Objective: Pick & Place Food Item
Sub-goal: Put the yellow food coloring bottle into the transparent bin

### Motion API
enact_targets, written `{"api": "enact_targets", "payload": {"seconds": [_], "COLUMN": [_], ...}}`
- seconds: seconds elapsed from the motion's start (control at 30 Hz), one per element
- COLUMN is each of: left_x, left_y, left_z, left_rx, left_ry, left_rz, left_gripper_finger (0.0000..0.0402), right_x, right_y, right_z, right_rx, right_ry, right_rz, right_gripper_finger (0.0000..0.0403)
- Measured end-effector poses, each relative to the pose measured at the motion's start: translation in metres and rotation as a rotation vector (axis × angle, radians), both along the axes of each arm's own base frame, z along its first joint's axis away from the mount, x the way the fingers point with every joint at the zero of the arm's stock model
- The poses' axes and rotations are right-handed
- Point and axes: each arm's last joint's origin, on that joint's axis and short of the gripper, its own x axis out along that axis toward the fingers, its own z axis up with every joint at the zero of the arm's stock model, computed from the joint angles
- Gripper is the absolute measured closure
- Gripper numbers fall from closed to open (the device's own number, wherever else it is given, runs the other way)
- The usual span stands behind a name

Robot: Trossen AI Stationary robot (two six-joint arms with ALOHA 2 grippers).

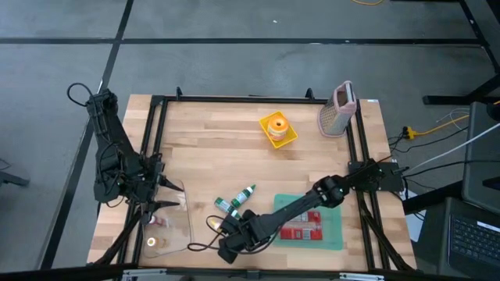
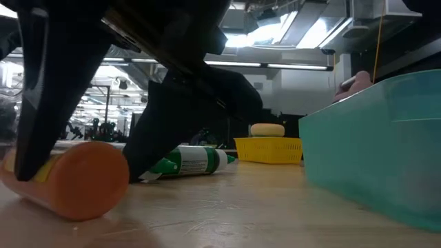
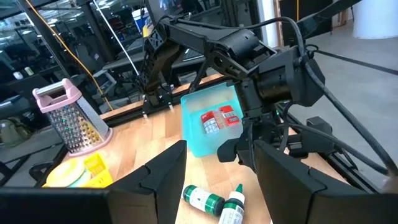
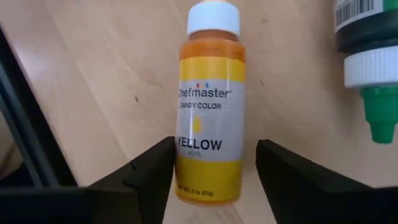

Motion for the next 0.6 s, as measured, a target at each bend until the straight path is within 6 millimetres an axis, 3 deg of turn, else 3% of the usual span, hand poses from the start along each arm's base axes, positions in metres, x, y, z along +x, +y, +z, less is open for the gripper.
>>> {"api": "enact_targets", "payload": {"seconds": [0.6], "left_x": [-0.0009], "left_y": [0.0014], "left_z": [-0.0060], "left_rx": [0.025], "left_ry": [0.040], "left_rz": [-0.008], "left_gripper_finger": [0.0217], "right_x": [0.0026], "right_y": [0.0008], "right_z": [-0.0098], "right_rx": [0.048], "right_ry": [0.031], "right_rz": [0.020], "right_gripper_finger": [0.0293]}}
